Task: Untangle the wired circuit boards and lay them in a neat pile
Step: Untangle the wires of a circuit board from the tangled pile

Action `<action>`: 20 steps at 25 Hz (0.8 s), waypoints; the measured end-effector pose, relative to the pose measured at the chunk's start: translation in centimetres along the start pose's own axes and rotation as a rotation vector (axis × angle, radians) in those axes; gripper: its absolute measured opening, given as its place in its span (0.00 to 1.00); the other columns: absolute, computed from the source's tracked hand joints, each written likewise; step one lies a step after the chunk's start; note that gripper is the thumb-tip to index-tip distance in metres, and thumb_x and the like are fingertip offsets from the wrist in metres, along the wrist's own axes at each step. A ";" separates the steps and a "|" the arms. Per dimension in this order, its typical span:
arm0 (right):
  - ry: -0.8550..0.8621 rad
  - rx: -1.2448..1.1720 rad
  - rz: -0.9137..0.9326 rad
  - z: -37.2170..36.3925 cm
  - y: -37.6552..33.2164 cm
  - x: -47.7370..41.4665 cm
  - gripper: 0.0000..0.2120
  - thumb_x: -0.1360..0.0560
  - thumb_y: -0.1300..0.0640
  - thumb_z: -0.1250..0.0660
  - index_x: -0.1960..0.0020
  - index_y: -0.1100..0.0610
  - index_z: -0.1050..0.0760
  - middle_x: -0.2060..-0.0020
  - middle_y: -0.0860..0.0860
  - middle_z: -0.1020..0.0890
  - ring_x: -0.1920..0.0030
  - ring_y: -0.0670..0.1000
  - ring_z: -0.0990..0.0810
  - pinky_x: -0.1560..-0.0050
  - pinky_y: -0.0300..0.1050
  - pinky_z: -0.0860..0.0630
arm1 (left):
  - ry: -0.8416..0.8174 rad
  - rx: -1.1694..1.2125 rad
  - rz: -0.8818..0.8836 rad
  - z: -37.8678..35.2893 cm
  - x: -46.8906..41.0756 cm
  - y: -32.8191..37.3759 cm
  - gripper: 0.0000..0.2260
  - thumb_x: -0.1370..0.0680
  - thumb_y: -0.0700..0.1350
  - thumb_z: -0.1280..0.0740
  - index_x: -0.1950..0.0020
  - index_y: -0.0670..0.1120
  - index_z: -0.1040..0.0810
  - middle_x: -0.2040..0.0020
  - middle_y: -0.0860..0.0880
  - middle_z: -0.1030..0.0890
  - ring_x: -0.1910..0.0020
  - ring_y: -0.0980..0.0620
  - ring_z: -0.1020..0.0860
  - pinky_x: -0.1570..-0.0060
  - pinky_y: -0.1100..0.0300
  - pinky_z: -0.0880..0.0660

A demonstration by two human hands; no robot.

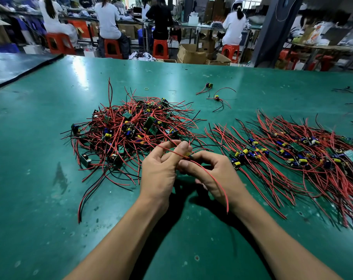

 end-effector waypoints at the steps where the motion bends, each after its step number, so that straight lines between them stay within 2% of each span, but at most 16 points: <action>1: 0.016 0.014 0.012 -0.1 -0.2 0.0 0.16 0.33 0.38 0.25 0.59 0.52 0.17 0.69 0.47 0.19 0.72 0.42 0.26 0.70 0.36 0.31 | 0.005 -0.025 -0.030 0.1 -0.1 0.2 0.11 0.30 0.45 0.26 0.50 0.44 0.21 0.57 0.44 0.14 0.67 0.52 0.20 0.72 0.63 0.24; 4: 0.024 -0.170 -0.082 -0.5 0.4 0.1 0.19 0.25 0.39 0.31 0.59 0.56 0.19 0.76 0.50 0.24 0.79 0.47 0.30 0.77 0.37 0.34 | 0.015 -0.101 -0.085 0.2 -0.1 0.7 0.13 0.30 0.45 0.25 0.49 0.44 0.20 0.61 0.46 0.15 0.73 0.55 0.24 0.74 0.64 0.26; 6: 0.045 -0.280 -0.166 -0.4 0.9 -0.1 0.18 0.21 0.42 0.34 0.61 0.54 0.19 0.75 0.52 0.23 0.80 0.47 0.31 0.78 0.35 0.36 | 0.025 -0.100 -0.074 0.4 -0.1 0.3 0.14 0.30 0.44 0.24 0.47 0.43 0.20 0.62 0.47 0.15 0.74 0.53 0.24 0.73 0.63 0.25; 8: 0.027 -0.413 -0.280 -0.6 1.4 -0.1 0.15 0.23 0.44 0.33 0.61 0.51 0.16 0.71 0.51 0.19 0.76 0.46 0.29 0.78 0.34 0.37 | 0.037 -0.061 -0.033 0.6 -0.3 -0.2 0.13 0.30 0.42 0.24 0.46 0.43 0.19 0.60 0.46 0.15 0.73 0.50 0.23 0.68 0.58 0.24; 10: 0.007 -0.563 -0.384 -1.1 2.0 -0.1 0.12 0.27 0.45 0.31 0.59 0.53 0.16 0.68 0.50 0.17 0.75 0.45 0.29 0.78 0.35 0.35 | 0.050 0.010 0.026 0.8 -0.5 -0.9 0.13 0.31 0.42 0.23 0.48 0.45 0.17 0.56 0.44 0.15 0.66 0.45 0.23 0.59 0.48 0.27; 11: 0.020 -0.622 -0.410 -1.1 2.3 -0.2 0.12 0.27 0.46 0.31 0.59 0.54 0.16 0.67 0.50 0.17 0.76 0.44 0.29 0.78 0.35 0.34 | 0.058 0.039 0.045 0.9 -0.5 -1.1 0.13 0.33 0.43 0.22 0.50 0.45 0.17 0.55 0.44 0.15 0.66 0.45 0.24 0.60 0.48 0.28; 13: 0.073 -0.687 -0.426 -0.5 2.8 -0.4 0.10 0.24 0.51 0.32 0.57 0.56 0.17 0.67 0.49 0.17 0.77 0.42 0.29 0.78 0.34 0.33 | 0.080 0.059 0.042 1.2 -0.6 -0.9 0.13 0.34 0.45 0.23 0.51 0.46 0.17 0.58 0.47 0.15 0.77 0.50 0.27 0.71 0.60 0.29; 15: 0.109 -0.733 -0.417 0.1 2.7 -0.5 0.08 0.25 0.53 0.32 0.54 0.58 0.19 0.67 0.48 0.17 0.76 0.41 0.29 0.78 0.32 0.32 | 0.084 0.033 0.039 1.2 -0.5 -0.7 0.14 0.35 0.46 0.24 0.50 0.46 0.18 0.60 0.51 0.15 0.82 0.55 0.30 0.79 0.68 0.34; 17: 0.120 -0.834 -0.416 0.4 2.5 -0.6 0.09 0.29 0.53 0.30 0.58 0.58 0.19 0.68 0.49 0.19 0.77 0.41 0.29 0.79 0.32 0.32 | 0.035 0.005 0.063 0.7 -0.3 -0.7 0.16 0.35 0.47 0.24 0.49 0.47 0.18 0.60 0.52 0.15 0.82 0.56 0.29 0.80 0.68 0.33; 20: 0.122 -1.013 -0.426 0.8 2.0 -0.9 0.08 0.32 0.53 0.30 0.61 0.59 0.20 0.70 0.49 0.21 0.78 0.41 0.29 0.80 0.31 0.32 | -0.154 -0.063 0.126 -0.7 0.2 -1.1 0.19 0.37 0.48 0.24 0.46 0.49 0.17 0.57 0.53 0.16 0.78 0.57 0.25 0.77 0.70 0.33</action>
Point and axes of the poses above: each hand's wrist, its own x-axis away from the middle knuckle, its own z-axis out of the back of the hand, y = z × x, the point moved 9 cm from there along -x, towards the middle knuckle
